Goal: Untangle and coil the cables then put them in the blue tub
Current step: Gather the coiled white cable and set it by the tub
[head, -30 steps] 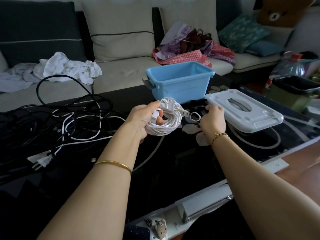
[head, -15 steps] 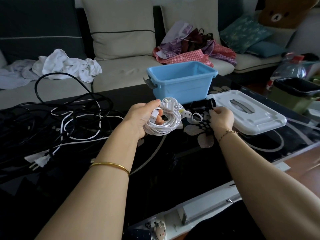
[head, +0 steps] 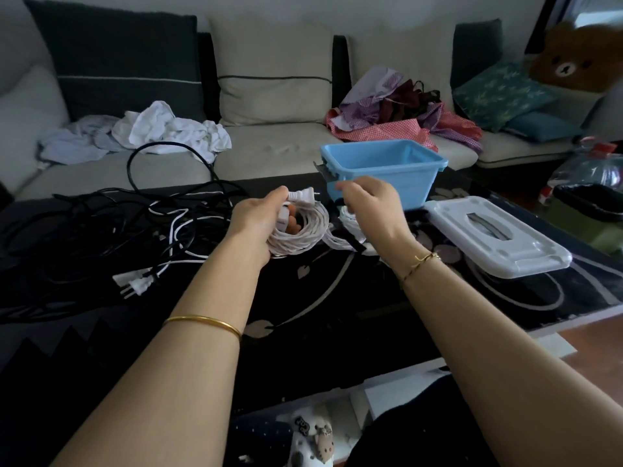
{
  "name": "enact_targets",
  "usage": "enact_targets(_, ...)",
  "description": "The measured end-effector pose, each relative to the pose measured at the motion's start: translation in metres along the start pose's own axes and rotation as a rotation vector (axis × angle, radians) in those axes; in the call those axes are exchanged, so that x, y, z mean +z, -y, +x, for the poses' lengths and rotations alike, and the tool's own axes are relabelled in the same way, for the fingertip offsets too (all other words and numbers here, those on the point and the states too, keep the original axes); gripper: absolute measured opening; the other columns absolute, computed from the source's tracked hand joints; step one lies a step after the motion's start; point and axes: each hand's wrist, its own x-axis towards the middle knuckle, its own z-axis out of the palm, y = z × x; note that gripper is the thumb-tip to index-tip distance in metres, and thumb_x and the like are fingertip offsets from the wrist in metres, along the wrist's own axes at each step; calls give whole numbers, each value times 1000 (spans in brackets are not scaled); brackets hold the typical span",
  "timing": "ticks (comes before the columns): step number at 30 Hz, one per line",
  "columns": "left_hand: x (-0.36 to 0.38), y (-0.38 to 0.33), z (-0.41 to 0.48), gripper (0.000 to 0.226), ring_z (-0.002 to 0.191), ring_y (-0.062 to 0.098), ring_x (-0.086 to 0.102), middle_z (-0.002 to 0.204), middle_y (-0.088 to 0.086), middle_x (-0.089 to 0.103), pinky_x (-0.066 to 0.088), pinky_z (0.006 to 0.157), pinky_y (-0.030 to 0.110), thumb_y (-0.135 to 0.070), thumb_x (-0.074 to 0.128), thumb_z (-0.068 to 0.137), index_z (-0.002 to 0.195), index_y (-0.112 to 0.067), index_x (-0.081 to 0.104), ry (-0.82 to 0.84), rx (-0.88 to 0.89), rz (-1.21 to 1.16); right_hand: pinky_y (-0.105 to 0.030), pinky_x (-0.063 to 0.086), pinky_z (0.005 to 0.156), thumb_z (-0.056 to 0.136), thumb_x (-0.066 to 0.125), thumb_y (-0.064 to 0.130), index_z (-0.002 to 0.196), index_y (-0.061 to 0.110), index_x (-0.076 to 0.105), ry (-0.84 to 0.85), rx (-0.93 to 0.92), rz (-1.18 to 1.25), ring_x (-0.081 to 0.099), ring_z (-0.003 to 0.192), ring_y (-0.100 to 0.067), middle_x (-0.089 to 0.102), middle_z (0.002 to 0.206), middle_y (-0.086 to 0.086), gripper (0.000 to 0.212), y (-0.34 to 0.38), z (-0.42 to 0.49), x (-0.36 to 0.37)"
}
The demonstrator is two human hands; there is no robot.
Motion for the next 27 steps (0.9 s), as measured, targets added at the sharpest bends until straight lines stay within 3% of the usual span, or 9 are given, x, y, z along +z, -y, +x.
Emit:
enact_targets(3, -20, -2, -1, 32, 43, 21, 51, 44, 5, 57, 45, 72, 37, -22, 59, 90, 64, -4, 61, -33, 17, -63, -33, 41, 59, 80, 45, 20, 67, 5, 52, 49, 98, 213, 47, 59, -14, 59, 66, -2, 21, 26, 0, 25)
enact_targets(5, -41, -5, -1, 32, 38, 18, 49, 45, 4, 57, 43, 71, 35, -19, 59, 91, 62, -5, 60, -78, 34, -117, -32, 35, 57, 78, 41, 23, 64, 15, 38, 67, 112, 204, 47, 58, -17, 47, 59, -2, 16, 39, 1, 45)
enact_targets(8, -71, -9, 0, 31, 39, 16, 48, 46, 2, 58, 43, 66, 33, -17, 59, 91, 63, -5, 59, -116, 61, -130, -32, 33, 57, 86, 39, 16, 64, 16, 34, 122, 118, 162, 64, 62, -25, 41, 53, -1, 22, 50, 4, 70)
enact_targets(11, -94, -10, -3, 30, 45, 20, 52, 45, 4, 57, 45, 64, 32, -20, 59, 90, 65, -5, 60, -145, 98, -27, -31, 31, 52, 91, 44, 13, 72, 11, 40, 180, 67, 53, 60, 47, -26, 36, 64, -9, 20, 56, 7, 91)
enact_targets(14, -115, -12, -6, 27, 50, 21, 55, 47, 2, 59, 47, 65, 30, -24, 61, 90, 71, -5, 62, -189, 135, 94, -31, 34, 54, 93, 52, 21, 75, 1, 59, 296, 31, -101, 40, 54, -23, 44, 69, -14, 28, 60, 3, 111)
enact_targets(18, -133, -10, -5, 27, 51, 20, 54, 49, 3, 58, 47, 67, 31, -20, 60, 90, 68, -5, 61, -267, 139, 118, -19, 29, 37, 91, 53, 10, 87, -6, 68, 500, 118, -29, 34, 44, -14, 51, 69, -12, 23, 69, -8, 127)
enact_targets(20, -139, -9, -5, 28, 51, 20, 53, 46, 1, 56, 46, 66, 30, -19, 61, 90, 65, -7, 59, -332, 126, 73, -16, 30, 35, 87, 52, -1, 86, -3, 69, 546, 71, -38, 36, 44, -13, 53, 63, -10, 17, 73, -12, 130)
enact_targets(22, -142, -10, -4, 29, 52, 21, 53, 46, 1, 56, 46, 66, 31, -19, 61, 89, 63, -7, 55, -382, 126, 27, -15, 29, 35, 84, 48, -8, 82, 3, 71, 529, 66, 19, 35, 43, -12, 54, 60, -8, 26, 76, -15, 129)
enact_targets(27, -132, -16, -8, 26, 56, 23, 52, 60, 9, 56, 44, 64, 30, -18, 59, 85, 64, -3, 57, -423, 163, 11, -16, 28, 36, 87, 47, -5, 88, 2, 70, 613, 166, 124, 36, 44, -11, 59, 68, -10, 24, 78, -20, 122)
